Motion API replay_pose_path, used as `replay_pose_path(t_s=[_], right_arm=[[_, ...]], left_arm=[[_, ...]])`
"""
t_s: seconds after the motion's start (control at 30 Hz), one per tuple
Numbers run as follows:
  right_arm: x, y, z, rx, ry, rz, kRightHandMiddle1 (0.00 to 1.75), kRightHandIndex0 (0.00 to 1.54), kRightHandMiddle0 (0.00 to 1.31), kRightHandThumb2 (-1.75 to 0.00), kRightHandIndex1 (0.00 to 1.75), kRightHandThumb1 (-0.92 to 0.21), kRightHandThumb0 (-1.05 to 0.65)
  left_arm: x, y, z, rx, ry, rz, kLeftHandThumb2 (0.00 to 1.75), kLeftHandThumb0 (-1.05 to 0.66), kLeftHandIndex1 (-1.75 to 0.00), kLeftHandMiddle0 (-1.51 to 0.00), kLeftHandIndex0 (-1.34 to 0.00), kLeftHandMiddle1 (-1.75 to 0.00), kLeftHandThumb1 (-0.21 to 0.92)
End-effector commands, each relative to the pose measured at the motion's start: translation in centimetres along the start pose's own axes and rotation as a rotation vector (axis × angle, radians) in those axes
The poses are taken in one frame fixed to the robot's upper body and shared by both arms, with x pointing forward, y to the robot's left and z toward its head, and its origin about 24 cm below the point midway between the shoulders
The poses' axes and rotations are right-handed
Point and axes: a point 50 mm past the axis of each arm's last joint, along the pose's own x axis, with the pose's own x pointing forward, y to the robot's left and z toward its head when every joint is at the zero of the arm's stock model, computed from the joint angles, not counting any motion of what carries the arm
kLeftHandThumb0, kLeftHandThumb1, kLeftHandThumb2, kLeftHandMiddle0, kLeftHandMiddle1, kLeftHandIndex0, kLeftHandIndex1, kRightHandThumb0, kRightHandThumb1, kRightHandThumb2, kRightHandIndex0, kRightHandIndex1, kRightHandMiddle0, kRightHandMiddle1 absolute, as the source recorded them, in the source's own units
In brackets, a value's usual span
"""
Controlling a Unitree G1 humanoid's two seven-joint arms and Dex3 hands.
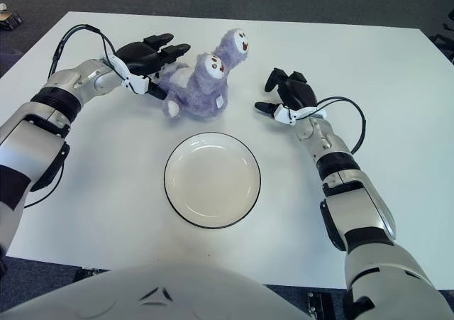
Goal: Put the doll into the plate.
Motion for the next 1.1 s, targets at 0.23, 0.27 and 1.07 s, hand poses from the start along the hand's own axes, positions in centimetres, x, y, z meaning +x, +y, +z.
replay_pose_path(t_s=[0.23, 0.27, 1.07], right_arm=[[-1.2, 1.9, -1.2, -0.011, 0.062, 0.117, 1.75, 0.29, 0.19, -0.52, 1.51, -0.92, -0.36], [-1.2, 1.9, -1.2, -0.010, 0.062, 0.117, 1.75, 0.29, 0.19, -0.52, 1.51, -0.92, -0.36], [-1.2, 1.8, -1.0, -0.008, 0.052, 0.118, 1.75, 0.33, 0.19, -0.52, 1.52, -0.92, -0.35]], left_arm=[[0.9, 1.0, 0.5, -0.023, 0.011, 0.016, 0.12, -1.03, -0.19, 0.00, 0.00, 0.00, 0.87], [1.0, 1.0, 0.5, -0.023, 0.011, 0.016, 0.12, -1.03, -0.19, 0.00, 0.00, 0.00, 0.87], [2.2, 0.9, 2.2, -0.025, -0.062, -0.110, 0.10, -1.05, -0.16, -0.07, 0.00, -0.03, 0.87]])
